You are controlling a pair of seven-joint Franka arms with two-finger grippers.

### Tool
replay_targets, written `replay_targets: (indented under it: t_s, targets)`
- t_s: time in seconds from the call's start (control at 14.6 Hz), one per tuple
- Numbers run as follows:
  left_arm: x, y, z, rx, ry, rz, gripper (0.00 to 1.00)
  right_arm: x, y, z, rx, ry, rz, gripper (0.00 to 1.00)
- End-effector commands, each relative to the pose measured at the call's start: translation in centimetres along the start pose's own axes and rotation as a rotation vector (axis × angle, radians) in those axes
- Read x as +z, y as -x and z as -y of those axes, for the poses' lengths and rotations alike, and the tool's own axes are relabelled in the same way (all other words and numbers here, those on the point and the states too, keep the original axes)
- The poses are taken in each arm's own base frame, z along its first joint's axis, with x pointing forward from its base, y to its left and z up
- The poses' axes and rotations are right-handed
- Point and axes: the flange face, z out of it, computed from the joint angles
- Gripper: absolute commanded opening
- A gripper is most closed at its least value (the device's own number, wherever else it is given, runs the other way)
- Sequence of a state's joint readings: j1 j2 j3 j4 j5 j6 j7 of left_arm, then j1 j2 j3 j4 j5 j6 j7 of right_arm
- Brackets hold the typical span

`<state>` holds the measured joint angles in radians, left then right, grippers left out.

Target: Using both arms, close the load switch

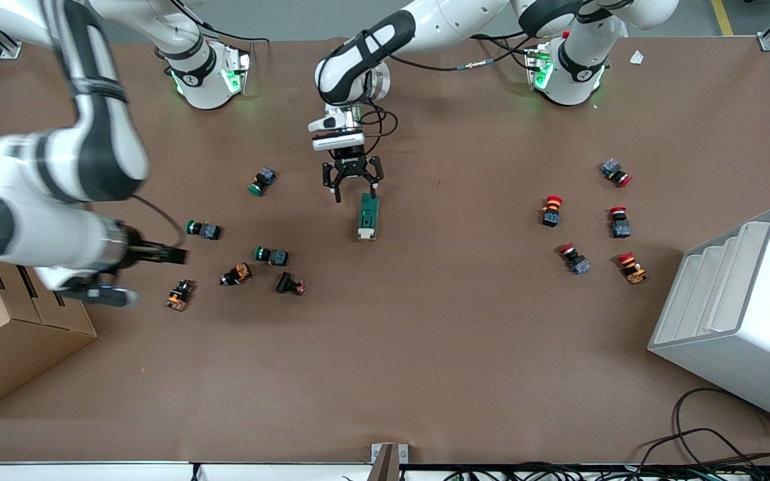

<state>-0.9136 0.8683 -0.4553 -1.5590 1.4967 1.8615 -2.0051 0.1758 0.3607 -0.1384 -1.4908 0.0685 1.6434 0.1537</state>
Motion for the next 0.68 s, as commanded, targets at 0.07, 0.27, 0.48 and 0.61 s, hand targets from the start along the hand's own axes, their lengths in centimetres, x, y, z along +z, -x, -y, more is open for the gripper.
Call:
replay_targets:
  t_s: [0.07,0.27,0.48,0.61]
  targets:
    - [-1.2,-9.5,0.3,0.020,-0.017,0.148,0.99,-3.6,0.0,-4.0,-0.048,0.059,0.010,1.00]
    - [-1.4,-16.5,1.2,0.051,0.009,0.263,1.00,-6.0,0.7,-5.0,-0.040,0.088,0.014,1.00]
    - [-0.7,-23.5,5.0,0.105,0.041,0.356,1.00,-7.4,0.8,-8.1,-0.083,0.077,0.016,1.00]
    - [-0.8,-28.5,8.5,0.097,0.075,0.419,1.00,-7.4,0.7,-10.8,-0.111,0.059,0.019,1.00]
